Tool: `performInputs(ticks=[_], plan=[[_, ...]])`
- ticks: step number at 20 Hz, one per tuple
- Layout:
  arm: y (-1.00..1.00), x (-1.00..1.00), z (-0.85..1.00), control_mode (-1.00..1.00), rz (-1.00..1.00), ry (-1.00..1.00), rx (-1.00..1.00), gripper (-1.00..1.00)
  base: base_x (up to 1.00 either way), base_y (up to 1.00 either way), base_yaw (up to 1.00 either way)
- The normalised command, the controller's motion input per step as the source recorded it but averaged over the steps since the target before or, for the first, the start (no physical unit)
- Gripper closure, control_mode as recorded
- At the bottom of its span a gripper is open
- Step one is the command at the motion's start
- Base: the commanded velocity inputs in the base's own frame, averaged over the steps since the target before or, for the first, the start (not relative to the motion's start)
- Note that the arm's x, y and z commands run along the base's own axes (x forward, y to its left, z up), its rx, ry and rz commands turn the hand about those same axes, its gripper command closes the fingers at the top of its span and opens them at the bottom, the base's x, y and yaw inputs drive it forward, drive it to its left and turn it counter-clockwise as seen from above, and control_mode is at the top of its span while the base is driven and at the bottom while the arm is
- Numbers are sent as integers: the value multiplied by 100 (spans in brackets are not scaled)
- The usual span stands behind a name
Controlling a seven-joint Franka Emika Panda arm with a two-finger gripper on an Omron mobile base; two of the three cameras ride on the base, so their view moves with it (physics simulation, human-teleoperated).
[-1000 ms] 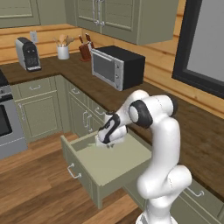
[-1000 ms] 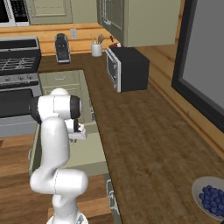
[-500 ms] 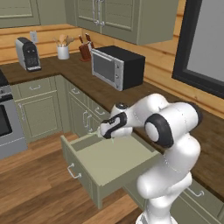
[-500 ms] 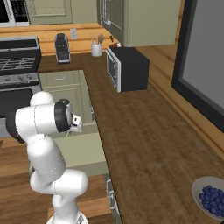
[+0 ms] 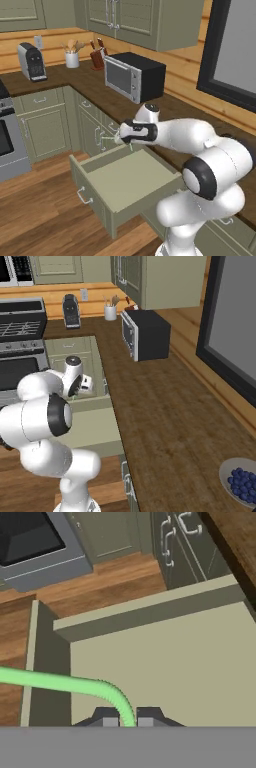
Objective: Take a straw from the drawer in front and place it inside the glass cup on the dining counter.
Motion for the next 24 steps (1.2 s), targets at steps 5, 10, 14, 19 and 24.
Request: performInputs(ticks=[5, 10, 14, 19, 24], plan=[[-23, -55, 100, -100, 6, 0, 0, 100, 0, 0, 0], [-26, -60, 100, -100, 3, 0, -5, 100, 0, 0, 0], [-19, -77, 75, -100, 3, 0, -6, 100, 0, 0, 0], [-33, -66, 15, -100, 4, 4, -11, 100, 0, 0, 0], [-21, -35, -3, -100, 3, 15, -13, 100, 0, 0, 0]])
